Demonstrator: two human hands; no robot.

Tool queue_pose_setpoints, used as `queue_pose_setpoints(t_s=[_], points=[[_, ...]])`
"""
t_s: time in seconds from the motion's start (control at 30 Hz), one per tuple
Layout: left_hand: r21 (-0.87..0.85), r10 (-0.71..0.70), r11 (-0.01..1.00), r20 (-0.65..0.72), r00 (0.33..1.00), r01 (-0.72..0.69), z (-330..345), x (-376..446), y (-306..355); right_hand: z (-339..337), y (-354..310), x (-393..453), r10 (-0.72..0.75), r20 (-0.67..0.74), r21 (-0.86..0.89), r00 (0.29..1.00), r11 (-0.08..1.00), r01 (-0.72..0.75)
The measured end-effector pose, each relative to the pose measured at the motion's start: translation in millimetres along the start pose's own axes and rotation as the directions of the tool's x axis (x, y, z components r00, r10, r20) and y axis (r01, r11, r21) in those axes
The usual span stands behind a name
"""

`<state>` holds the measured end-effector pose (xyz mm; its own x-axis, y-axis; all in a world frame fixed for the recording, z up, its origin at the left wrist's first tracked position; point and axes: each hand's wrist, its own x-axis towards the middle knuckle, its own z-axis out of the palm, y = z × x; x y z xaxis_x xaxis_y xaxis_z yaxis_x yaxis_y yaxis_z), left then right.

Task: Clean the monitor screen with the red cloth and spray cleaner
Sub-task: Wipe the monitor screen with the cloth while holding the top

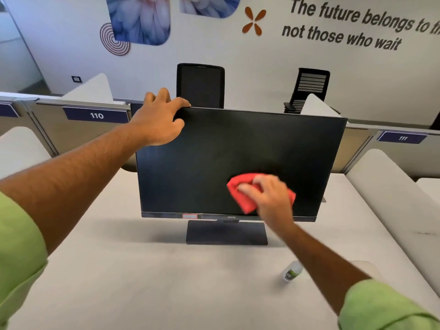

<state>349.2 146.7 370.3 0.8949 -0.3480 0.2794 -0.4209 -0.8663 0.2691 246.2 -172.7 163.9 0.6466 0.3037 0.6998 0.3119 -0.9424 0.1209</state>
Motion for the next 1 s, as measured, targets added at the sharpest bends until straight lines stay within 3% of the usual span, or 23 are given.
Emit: queue_pose_setpoints(t_s=[0.2,0.37,0.5,0.57,0.67,0.73,0.8,1.0], points=[[-0.027,-0.014,1.000,0.016,1.000,0.014,2,5,-1,-61,95,100,0.251,-0.169,-0.132,0.953,0.953,-0.274],[-0.014,-0.001,1.000,0.004,1.000,0.001,5,6,2,-40,54,68,0.437,-0.226,-0.029,0.871,0.890,-0.454],[-0.005,-0.004,1.000,0.011,1.000,0.004,4,5,1,-3,-16,-16,0.352,-0.012,0.093,0.936,0.932,-0.349],[-0.010,0.005,1.000,0.015,1.000,-0.005,3,4,-1,9,-38,-53,0.209,0.140,0.159,0.968,0.960,-0.230],[-0.011,0.009,1.000,0.022,1.000,-0.009,1,5,-3,11,-28,-61,-0.015,0.213,0.101,0.977,0.995,-0.006],[-0.008,0.012,1.000,0.027,1.000,-0.012,1,6,-4,-2,-5,-39,-0.013,0.134,0.054,0.991,0.999,0.006],[-0.002,0.027,1.000,0.024,0.999,-0.027,2,5,-7,-25,30,-4,0.085,0.011,-0.022,0.996,0.996,-0.085],[-0.018,0.009,1.000,0.022,1.000,-0.009,5,6,-11,-92,130,108,0.318,-0.206,-0.092,0.925,0.935,-0.342]])
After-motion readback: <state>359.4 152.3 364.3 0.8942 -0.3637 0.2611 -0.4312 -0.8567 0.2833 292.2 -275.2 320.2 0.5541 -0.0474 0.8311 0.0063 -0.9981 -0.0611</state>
